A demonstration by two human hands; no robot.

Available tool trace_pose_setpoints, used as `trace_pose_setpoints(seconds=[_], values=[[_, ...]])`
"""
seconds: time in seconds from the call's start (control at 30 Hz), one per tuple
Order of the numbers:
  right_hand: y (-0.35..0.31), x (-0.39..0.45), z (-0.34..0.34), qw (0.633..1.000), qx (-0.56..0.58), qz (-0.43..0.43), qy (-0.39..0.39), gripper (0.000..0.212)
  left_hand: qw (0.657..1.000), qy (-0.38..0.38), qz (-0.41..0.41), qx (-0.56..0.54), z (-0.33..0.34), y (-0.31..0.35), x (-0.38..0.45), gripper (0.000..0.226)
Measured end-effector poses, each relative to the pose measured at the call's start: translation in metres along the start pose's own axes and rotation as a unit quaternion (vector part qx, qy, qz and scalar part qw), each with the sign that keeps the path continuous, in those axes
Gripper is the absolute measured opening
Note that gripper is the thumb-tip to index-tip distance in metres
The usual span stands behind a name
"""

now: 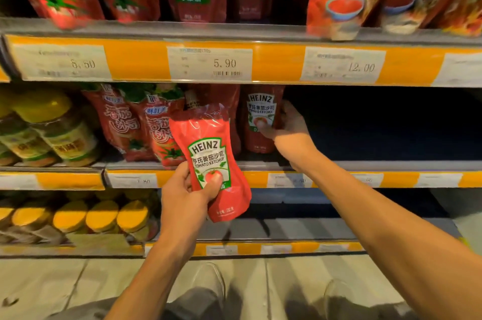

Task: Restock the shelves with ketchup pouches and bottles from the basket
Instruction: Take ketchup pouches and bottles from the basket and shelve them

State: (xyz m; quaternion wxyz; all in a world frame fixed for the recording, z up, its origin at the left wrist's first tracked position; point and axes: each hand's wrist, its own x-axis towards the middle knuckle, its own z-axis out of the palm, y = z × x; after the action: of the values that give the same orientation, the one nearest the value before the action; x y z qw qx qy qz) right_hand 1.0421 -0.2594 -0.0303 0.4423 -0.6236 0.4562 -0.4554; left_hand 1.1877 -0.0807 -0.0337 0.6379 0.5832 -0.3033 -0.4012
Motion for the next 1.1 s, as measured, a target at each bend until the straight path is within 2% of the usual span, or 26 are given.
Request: trace_pose_setpoints(seconds=[0.27,0.57,0.63,0.7,0.73,0.8,0.9,1.0,1.1], values=[[0.014,0.014,-0.003,0.993,-0.107,-0.046,0.001,0.052,1.0,-0.006,0.005,-0.008,-0.003,-0.002,0.001,0.024],[0.012,0.016,-0.004,0.987,-0.159,-0.022,0.008,0.053,0.999,-0.035,-0.003,-0.02,0.006,-0.002,-0.005,0.029],[0.004,0.007,-0.008,0.991,-0.128,-0.009,0.034,0.054,0.999,-0.041,-0.004,-0.025,0.011,-0.003,-0.007,0.027],[-0.007,-0.014,-0.02,0.996,-0.047,-0.021,0.072,0.041,0.998,-0.049,-0.007,-0.035,0.017,-0.004,-0.009,0.026],[-0.012,-0.029,-0.028,0.997,-0.01,-0.029,0.067,0.031,0.998,-0.056,-0.01,-0.04,0.02,-0.005,-0.01,0.026],[-0.019,-0.062,-0.046,0.999,0.035,-0.02,-0.01,0.019,0.996,-0.075,-0.019,-0.045,0.026,-0.005,-0.01,0.027],[-0.022,-0.103,-0.065,0.988,0.016,0.026,-0.148,0.036,0.991,-0.111,-0.046,-0.051,0.035,-0.003,-0.01,0.029],[-0.02,-0.122,-0.072,0.978,-0.029,0.053,-0.201,0.049,0.985,-0.146,-0.068,-0.057,0.045,0.002,-0.014,0.03],[-0.019,-0.128,-0.072,0.975,-0.024,0.056,-0.212,0.049,0.981,-0.164,-0.081,-0.063,0.051,0.006,-0.017,0.03]])
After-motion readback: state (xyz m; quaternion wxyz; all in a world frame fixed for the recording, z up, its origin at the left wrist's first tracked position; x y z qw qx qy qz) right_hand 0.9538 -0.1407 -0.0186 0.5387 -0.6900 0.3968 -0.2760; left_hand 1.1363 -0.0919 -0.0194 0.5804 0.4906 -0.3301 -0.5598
